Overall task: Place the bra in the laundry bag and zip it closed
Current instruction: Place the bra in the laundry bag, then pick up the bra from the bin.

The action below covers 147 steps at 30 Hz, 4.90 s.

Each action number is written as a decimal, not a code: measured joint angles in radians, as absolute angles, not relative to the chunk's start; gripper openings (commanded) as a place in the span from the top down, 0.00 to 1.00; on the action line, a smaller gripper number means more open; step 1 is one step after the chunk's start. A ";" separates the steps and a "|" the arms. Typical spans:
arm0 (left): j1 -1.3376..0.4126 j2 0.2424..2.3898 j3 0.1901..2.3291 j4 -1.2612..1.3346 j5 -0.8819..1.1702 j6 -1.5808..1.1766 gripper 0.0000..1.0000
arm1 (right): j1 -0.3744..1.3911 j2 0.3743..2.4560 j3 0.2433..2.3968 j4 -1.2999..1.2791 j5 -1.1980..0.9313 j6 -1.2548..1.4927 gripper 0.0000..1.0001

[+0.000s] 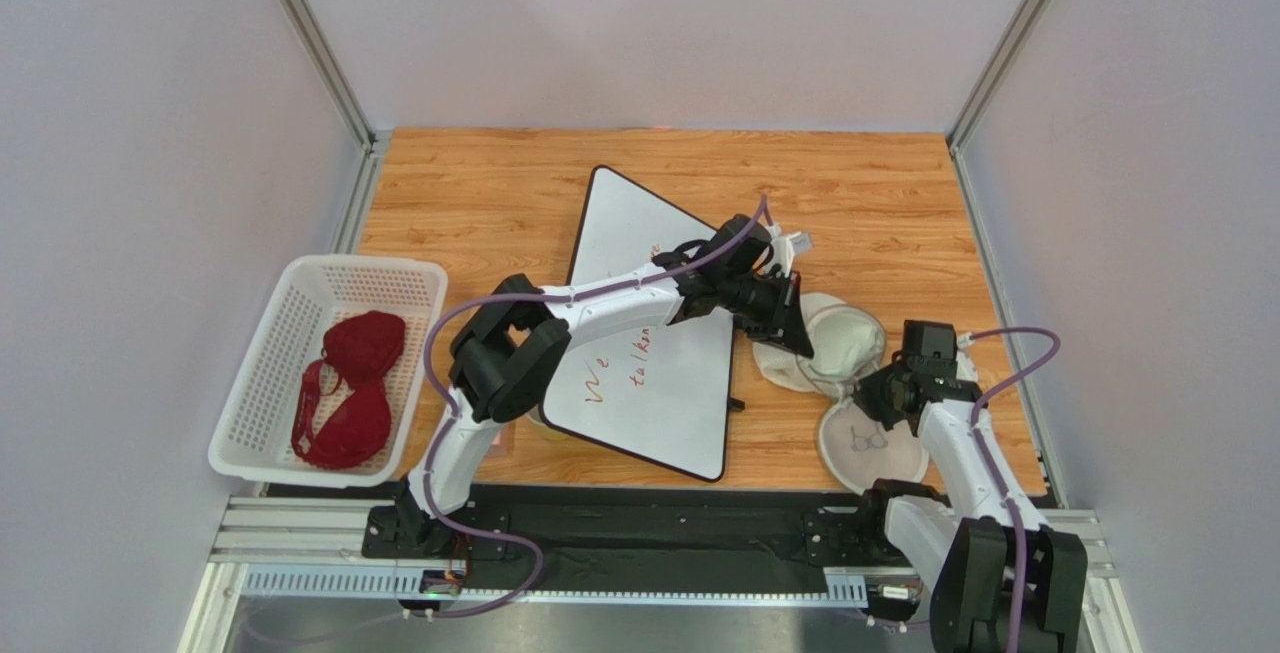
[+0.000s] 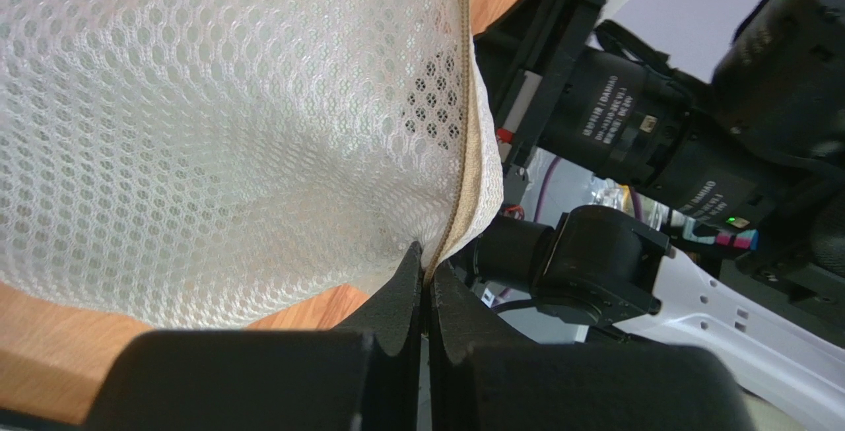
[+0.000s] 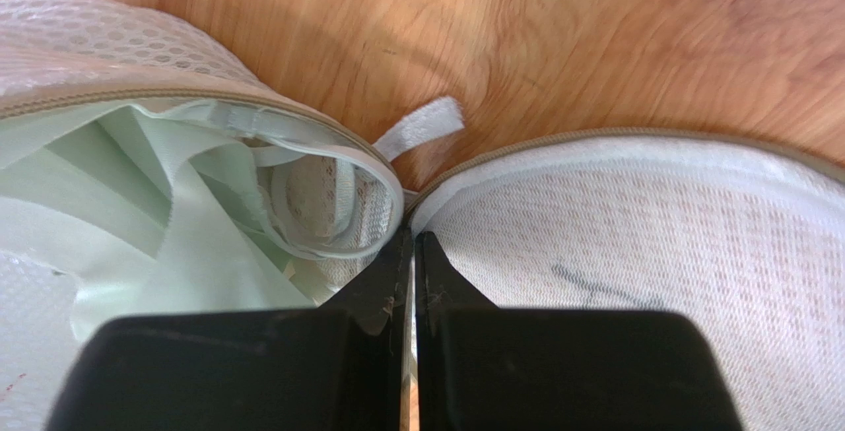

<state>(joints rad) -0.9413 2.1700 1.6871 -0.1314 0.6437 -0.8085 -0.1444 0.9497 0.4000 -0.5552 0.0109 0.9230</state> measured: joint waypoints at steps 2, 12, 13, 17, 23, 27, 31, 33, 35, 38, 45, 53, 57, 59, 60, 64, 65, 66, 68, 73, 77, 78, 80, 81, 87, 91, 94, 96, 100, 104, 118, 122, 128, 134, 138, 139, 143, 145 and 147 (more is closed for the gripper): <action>-0.942 2.150 1.676 -0.153 0.620 -0.792 0.89 | -0.124 0.921 0.437 -0.613 0.046 0.886 1.00; -0.941 1.940 1.639 -0.276 0.406 -0.660 0.60 | -0.066 0.861 0.632 -0.744 0.104 0.729 1.00; -0.941 1.932 1.641 -0.279 0.398 -0.653 0.64 | -0.066 0.875 0.633 -0.753 0.104 0.717 1.00; -0.941 1.927 1.776 -0.329 0.385 -0.620 0.85 | -0.059 0.903 0.653 -0.793 0.104 0.679 1.00; -0.959 2.048 1.967 -0.311 0.433 -0.625 1.00 | -0.059 0.901 0.726 -0.813 0.091 0.656 1.00; -0.989 2.152 2.003 -0.326 0.434 -0.624 1.00 | -0.059 0.901 0.743 -0.816 0.077 0.653 1.00; -1.010 2.251 2.004 -0.358 0.400 -0.622 1.00 | -0.056 0.902 0.758 -0.827 0.066 0.653 1.00; -1.013 2.289 2.004 -0.363 0.388 -0.622 1.00 | -0.056 0.902 0.768 -0.828 0.060 0.653 1.00; -1.013 2.326 2.008 -0.361 0.387 -0.622 1.00 | -0.055 0.903 0.782 -0.830 0.051 0.653 1.00; -1.014 2.375 2.014 -0.341 0.379 -0.626 1.00 | -0.050 0.904 0.809 -0.847 0.041 0.653 1.00; -1.018 2.450 2.017 -0.301 0.325 -0.628 1.00 | -0.015 0.918 0.924 -0.923 0.034 0.653 1.00; -1.014 2.455 2.023 -0.336 0.221 -0.620 0.98 | 0.029 0.920 1.033 -1.013 0.057 0.625 1.00; -1.012 2.418 2.020 -0.384 0.208 -0.590 0.85 | 0.030 0.923 1.033 -1.032 0.071 0.596 1.00; -1.009 2.379 2.016 -0.402 0.213 -0.578 0.78 | 0.030 0.926 1.033 -1.033 0.070 0.583 1.00; -1.007 2.354 2.016 -0.406 0.218 -0.575 0.78 | 0.030 0.928 1.033 -1.033 0.070 0.575 1.00; -1.001 2.264 2.016 -0.392 0.245 -0.575 0.77 | 0.030 0.934 1.033 -1.034 0.067 0.553 1.00; -1.000 2.252 2.017 -0.379 0.256 -0.576 0.77 | 0.030 0.934 1.033 -1.035 0.065 0.549 1.00; -1.000 2.246 2.021 -0.363 0.265 -0.579 0.78 | 0.030 0.934 1.033 -1.035 0.061 0.544 1.00; -1.000 2.249 2.030 -0.337 0.289 -0.586 0.79 | 0.030 0.934 1.034 -1.036 0.058 0.542 1.00; -1.013 2.297 2.028 -0.268 0.310 -0.608 0.79 | 0.030 0.934 1.047 -1.041 0.044 0.540 1.00; -1.027 2.401 2.070 -0.260 0.316 -0.622 0.79 | 0.030 0.934 1.057 -1.042 0.043 0.541 1.00; -1.028 2.432 2.085 -0.265 0.317 -0.622 0.79 | 0.030 0.934 1.057 -1.042 0.043 0.541 1.00; -1.031 2.475 2.090 -0.284 0.312 -0.619 0.77 | 0.030 0.934 1.057 -1.042 0.043 0.541 1.00; -1.030 2.485 2.088 -0.301 0.309 -0.617 0.75 | 0.030 0.934 1.057 -1.042 0.043 0.541 1.00; -1.005 2.421 2.049 -0.401 0.262 -0.555 0.57 | 0.030 0.917 1.012 -1.019 0.055 0.545 1.00; -0.980 2.252 2.019 -0.484 0.232 -0.516 0.51 | 0.030 0.917 0.939 -0.997 0.073 0.561 1.00; -0.965 2.037 1.980 -0.509 0.226 -0.497 0.49 | 0.030 0.929 0.883 -0.981 0.089 0.586 0.97; -0.961 1.943 1.962 -0.512 0.225 -0.490 0.49 | 0.030 0.941 0.852 -0.979 0.104 0.600 0.91; -0.947 1.663 1.811 -0.509 0.221 -0.487 0.49 | 0.030 0.945 0.798 -0.975 0.138 0.623 0.54; -0.864 1.386 1.565 -0.535 0.178 -0.500 0.47 | 0.030 0.945 0.785 -0.973 0.154 0.620 0.34; -0.054 0.925 1.135 -0.928 0.072 -0.526 0.34 | 0.405 1.061 1.156 -1.102 0.383 0.539 0.00; 0.241 0.976 1.132 -0.990 0.035 -0.525 0.34 | 0.493 1.102 1.225 -1.097 0.413 0.517 0.00; 0.524 1.120 0.998 -0.900 0.001 -0.545 0.29 | 0.505 1.155 1.224 -1.056 0.313 0.477 0.00; 0.543 1.343 0.972 -0.759 -0.006 -0.559 0.28 | 0.509 1.196 1.224 -1.028 0.195 0.437 0.00; 0.544 1.412 0.966 -0.678 -0.017 -0.561 0.26 | 0.509 1.172 1.216 -1.020 0.157 0.420 0.00; 0.544 1.415 0.964 -0.663 -0.022 -0.564 0.26 | 0.509 1.162 1.210 -1.016 0.149 0.418 0.00; 0.544 1.420 0.962 -0.614 -0.043 -0.579 0.29 | 0.509 1.113 1.174 -0.998 0.123 0.417 0.00; 0.544 1.427 0.960 -0.584 -0.044 -0.583 0.30 | 0.509 1.095 1.161 -0.992 0.111 0.418 0.00; 0.544 1.443 0.960 -0.558 -0.042 -0.591 0.30 | 0.509 1.084 1.156 -0.989 0.101 0.418 0.00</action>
